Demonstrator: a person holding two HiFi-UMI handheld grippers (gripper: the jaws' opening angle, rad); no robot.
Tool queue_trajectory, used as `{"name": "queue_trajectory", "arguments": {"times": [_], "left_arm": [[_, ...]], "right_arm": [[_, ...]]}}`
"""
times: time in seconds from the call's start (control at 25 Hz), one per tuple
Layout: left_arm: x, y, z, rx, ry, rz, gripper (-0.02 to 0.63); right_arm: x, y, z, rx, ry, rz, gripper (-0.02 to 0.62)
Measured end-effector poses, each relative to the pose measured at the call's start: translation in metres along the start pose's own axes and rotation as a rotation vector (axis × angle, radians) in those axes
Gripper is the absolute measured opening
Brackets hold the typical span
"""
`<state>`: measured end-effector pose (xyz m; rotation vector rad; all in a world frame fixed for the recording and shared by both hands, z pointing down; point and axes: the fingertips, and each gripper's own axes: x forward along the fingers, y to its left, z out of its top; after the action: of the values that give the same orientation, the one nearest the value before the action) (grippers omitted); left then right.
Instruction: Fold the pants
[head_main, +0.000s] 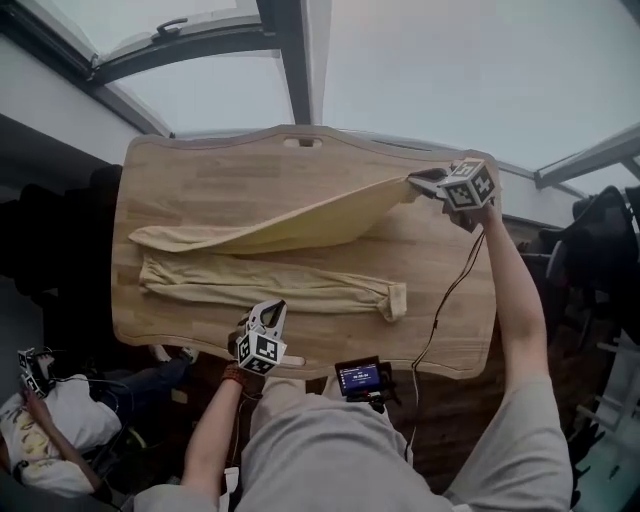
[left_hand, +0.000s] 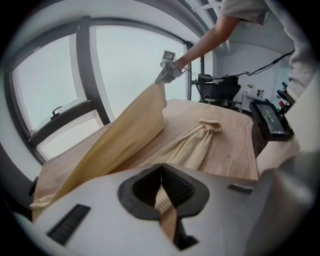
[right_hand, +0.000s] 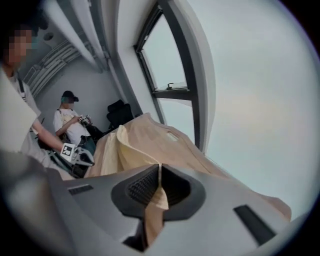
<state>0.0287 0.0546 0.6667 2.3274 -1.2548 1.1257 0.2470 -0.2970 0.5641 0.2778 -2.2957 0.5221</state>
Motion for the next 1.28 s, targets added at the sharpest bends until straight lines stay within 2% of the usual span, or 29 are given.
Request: {"name": "queue_trajectory", "arguments": {"times": [0.08,0.12,0.16,0.2,0.24,0.28,0.32,0.44,0.52,0.64,0.8,0.96,1.0,1.04,1.08,1.2,1.28], "left_arm": [[0.002,-0.003,-0.002,-0.013,0.013,0.011,0.008],[0.002,-0.005,-0.004,-0.016,0.021,0.014,0.008],[0.002,-0.006,-0.005,-0.019,0.029,0.016,0.008],[0.002,-0.006,-0.007,-0.022,0.037,0.019,0.008],[0.002,-0.006,-0.009,-0.026,0.044,0.022,0.008],[0.003,-0.004,-0.011,-0.028,0.052,0.025,0.008],[0.003,-0.002,-0.013,-0.026,0.059,0.026,0.008],[0.011,-0.003,-0.021,0.011,0.082,0.007,0.008],[0.019,-0.007,-0.025,0.055,0.096,-0.013,0.008],[0.031,-0.01,-0.031,0.115,0.116,-0.048,0.011],[0.048,-0.016,-0.036,0.19,0.138,-0.109,0.122],[0.061,-0.03,-0.033,0.262,0.147,-0.175,0.133],[0.064,-0.035,-0.032,0.283,0.149,-0.191,0.133],[0.067,-0.041,-0.03,0.306,0.152,-0.206,0.133],[0.069,-0.047,-0.03,0.33,0.157,-0.223,0.132],[0.074,-0.062,-0.036,0.38,0.18,-0.26,0.115],[0.076,-0.067,-0.034,0.383,0.169,-0.265,0.112]], "right_arm": [[0.007,-0.047,0.007,0.031,-0.019,-0.148,0.021],[0.006,-0.067,0.01,0.03,-0.033,-0.25,0.054],[0.002,-0.082,0.01,0.027,-0.044,-0.348,0.105],[-0.003,-0.089,0.005,0.029,-0.051,-0.423,0.118],[-0.005,-0.088,-0.008,0.041,-0.053,-0.459,0.127],[-0.002,-0.079,-0.027,0.06,-0.05,-0.453,0.127],[0.003,-0.058,-0.049,0.082,-0.037,-0.41,0.127],[0.028,0.044,-0.138,0.129,0.053,-0.215,0.129],[0.039,0.117,-0.179,0.161,0.112,-0.129,0.14],[0.056,0.181,-0.221,0.235,0.197,-0.096,0.193],[0.075,0.183,-0.263,0.256,0.278,-0.228,0.207],[0.077,0.179,-0.279,0.228,0.325,-0.306,0.14],[0.074,0.178,-0.278,0.227,0.315,-0.319,0.119],[0.068,0.175,-0.277,0.234,0.296,-0.334,0.049],[0.061,0.172,-0.276,0.251,0.267,-0.347,0.006],[0.026,0.159,-0.271,0.35,0.184,-0.373,0.003],[0.004,0.151,-0.269,0.371,0.164,-0.398,0.005]]}}
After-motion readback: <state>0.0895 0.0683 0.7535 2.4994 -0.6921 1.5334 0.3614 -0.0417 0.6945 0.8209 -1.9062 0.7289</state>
